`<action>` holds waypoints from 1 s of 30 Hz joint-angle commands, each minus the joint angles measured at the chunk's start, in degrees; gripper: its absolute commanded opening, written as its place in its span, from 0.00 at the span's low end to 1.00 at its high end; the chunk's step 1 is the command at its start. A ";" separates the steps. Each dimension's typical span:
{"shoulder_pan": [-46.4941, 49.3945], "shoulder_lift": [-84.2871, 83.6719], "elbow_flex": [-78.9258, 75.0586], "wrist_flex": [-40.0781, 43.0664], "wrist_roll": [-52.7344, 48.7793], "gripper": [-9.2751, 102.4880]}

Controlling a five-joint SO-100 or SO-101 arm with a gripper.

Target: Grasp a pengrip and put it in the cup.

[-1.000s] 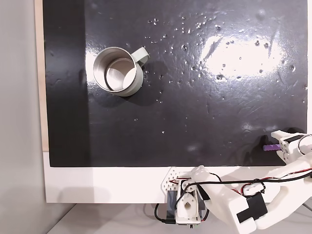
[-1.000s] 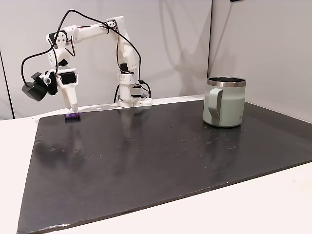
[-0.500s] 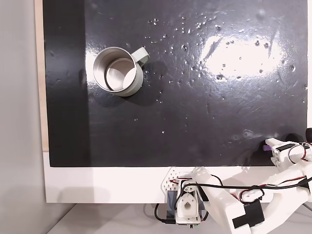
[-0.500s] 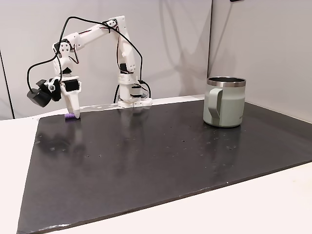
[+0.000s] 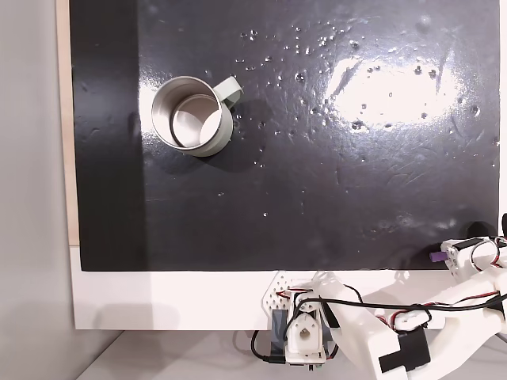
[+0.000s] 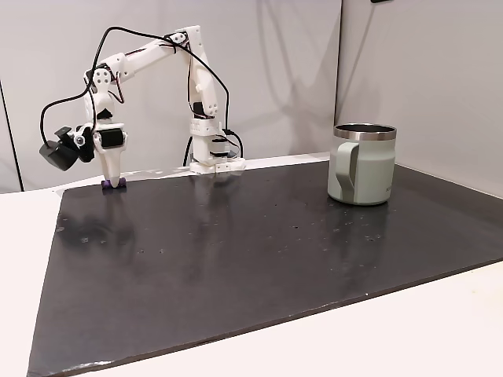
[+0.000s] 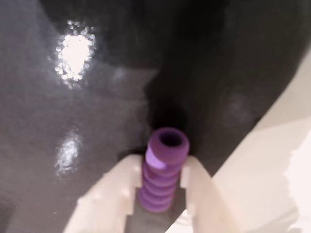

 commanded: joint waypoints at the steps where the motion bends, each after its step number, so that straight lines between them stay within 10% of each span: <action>1: -0.18 2.20 0.09 -1.05 -0.62 0.13; 30: -20.30 20.13 -14.77 22.32 20.30 0.08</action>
